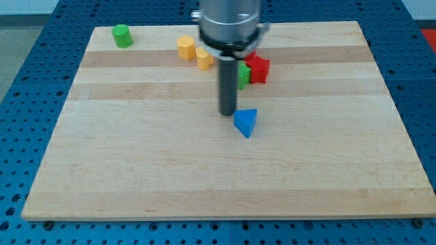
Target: Move the yellow heart to the top right side of the board
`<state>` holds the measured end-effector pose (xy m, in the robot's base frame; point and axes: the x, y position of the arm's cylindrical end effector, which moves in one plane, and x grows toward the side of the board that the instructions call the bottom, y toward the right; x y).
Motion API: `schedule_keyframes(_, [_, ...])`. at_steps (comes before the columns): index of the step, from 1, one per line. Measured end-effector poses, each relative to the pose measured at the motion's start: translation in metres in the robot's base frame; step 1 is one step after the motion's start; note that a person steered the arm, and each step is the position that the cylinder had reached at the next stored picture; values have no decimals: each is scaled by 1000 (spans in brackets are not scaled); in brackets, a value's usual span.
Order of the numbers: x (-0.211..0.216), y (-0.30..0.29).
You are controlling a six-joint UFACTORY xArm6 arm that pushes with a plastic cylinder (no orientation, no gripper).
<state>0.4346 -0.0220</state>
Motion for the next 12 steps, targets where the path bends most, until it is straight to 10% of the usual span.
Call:
schedule_keyframes(4, [-126, -130])
schedule_keyframes(12, [-129, 11])
